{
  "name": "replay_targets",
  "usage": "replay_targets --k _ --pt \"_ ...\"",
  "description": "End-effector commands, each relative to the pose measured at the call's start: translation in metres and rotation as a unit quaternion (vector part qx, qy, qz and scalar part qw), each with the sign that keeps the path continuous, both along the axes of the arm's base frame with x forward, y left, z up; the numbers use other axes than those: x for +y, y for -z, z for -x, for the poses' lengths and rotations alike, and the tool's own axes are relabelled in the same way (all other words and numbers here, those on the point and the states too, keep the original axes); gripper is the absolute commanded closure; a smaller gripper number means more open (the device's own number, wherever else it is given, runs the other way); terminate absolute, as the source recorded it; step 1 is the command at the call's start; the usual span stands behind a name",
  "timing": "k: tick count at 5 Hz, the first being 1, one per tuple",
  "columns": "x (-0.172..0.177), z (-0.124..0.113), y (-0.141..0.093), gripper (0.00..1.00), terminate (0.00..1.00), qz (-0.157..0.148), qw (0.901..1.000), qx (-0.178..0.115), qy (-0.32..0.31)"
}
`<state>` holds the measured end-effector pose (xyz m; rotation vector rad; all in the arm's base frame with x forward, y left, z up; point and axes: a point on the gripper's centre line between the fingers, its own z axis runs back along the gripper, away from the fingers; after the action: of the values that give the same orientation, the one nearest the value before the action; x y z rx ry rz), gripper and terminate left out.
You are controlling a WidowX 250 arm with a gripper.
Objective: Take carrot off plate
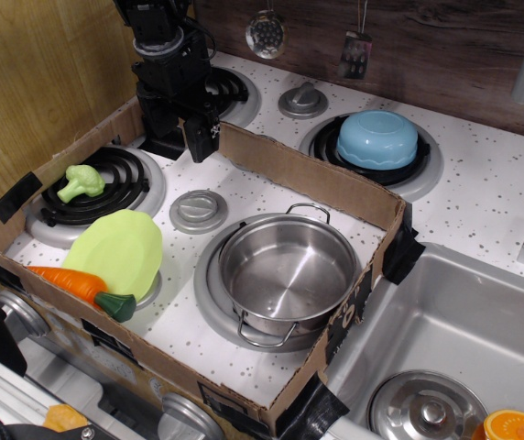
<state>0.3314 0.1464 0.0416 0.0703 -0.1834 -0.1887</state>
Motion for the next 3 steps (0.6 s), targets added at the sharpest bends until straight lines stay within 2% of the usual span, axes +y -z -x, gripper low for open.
replay_targets --k 1,2,3 --pt "0.000 0.000 0.000 0.00 0.00 0.000 1.0000 0.000 0.000" --pt "-0.003 0.000 -0.008 0.00 0.00 -0.016 0.9975 -0.019 -0.066" --pt "-0.005 0.008 -0.021 0.00 0.00 -0.031 0.9896 -0.053 -0.130"
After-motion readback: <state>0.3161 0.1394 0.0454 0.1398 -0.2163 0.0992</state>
